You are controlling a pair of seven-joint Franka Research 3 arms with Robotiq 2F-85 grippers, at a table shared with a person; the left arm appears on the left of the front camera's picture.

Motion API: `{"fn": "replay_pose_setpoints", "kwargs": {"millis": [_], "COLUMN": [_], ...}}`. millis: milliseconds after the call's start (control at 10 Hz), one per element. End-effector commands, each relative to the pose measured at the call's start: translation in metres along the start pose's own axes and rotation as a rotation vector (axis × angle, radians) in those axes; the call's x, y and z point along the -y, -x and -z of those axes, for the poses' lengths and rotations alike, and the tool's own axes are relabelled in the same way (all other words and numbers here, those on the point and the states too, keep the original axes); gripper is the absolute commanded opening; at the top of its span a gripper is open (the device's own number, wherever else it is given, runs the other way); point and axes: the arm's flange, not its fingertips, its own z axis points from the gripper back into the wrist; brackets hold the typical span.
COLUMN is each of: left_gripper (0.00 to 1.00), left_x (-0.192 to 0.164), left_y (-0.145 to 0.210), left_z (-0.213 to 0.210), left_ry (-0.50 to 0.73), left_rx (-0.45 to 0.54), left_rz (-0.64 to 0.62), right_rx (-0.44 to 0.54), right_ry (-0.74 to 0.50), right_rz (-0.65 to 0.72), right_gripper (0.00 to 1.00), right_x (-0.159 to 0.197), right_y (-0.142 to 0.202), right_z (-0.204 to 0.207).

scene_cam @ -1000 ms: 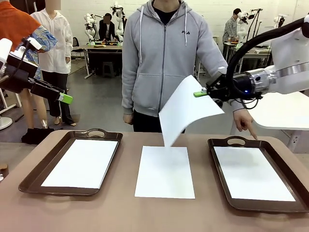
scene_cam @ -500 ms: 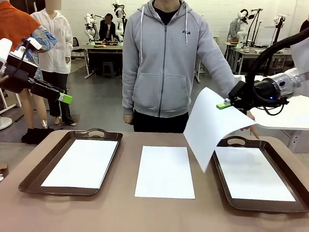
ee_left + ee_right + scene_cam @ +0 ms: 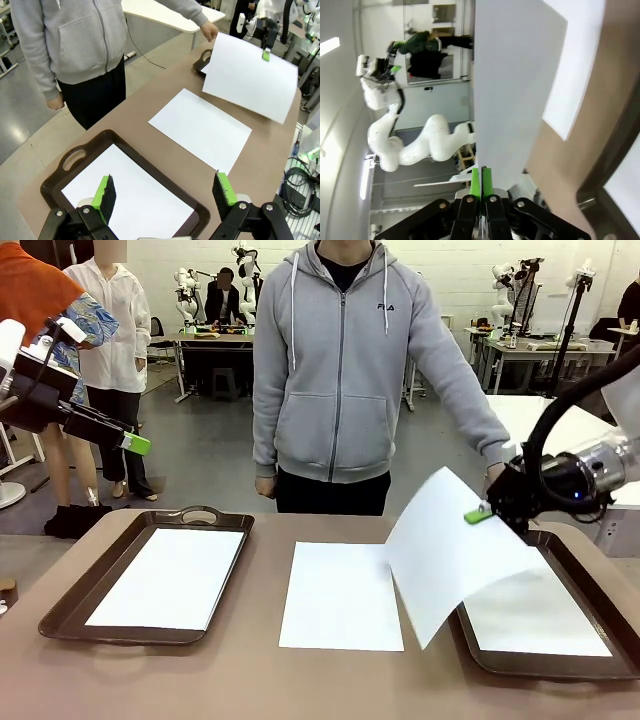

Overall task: Sort the A4 documents.
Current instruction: Place the A4 Paper in the designated Handle tray.

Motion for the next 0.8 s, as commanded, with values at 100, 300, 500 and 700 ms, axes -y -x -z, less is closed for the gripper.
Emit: {"fn": "replay_pose_setpoints", "kwargs": {"millis": [100,300,500,700], "left_gripper": [1.0,1.0,1.0,1.0], "left_x": [0.0,0.0,0.0,0.0], "left_y": [0.001,0.001,0.001,0.001], "left_z": [0.0,0.0,0.0,0.0], "left_ry": [0.008,0.008,0.008,0.008], "left_rx": [0.011,0.011,0.011,0.011], "left_rz": [0.0,0.0,0.0,0.0], "right_rx": [0.115,0.178,0.224,0.214], "right_ry": [0.17,0.239,0.297,0.41], "right_rz": [-0.049,-0.057,-0.062,-0.041], "right_gripper": [0.01,0.01,0.01,0.01], "right_x": [0.029,0.032,0.032,0.036], "right_y": [0.013,0.024,0.032,0.033], "right_z": [0.001,-0.017,-0.04,-0.061]}}
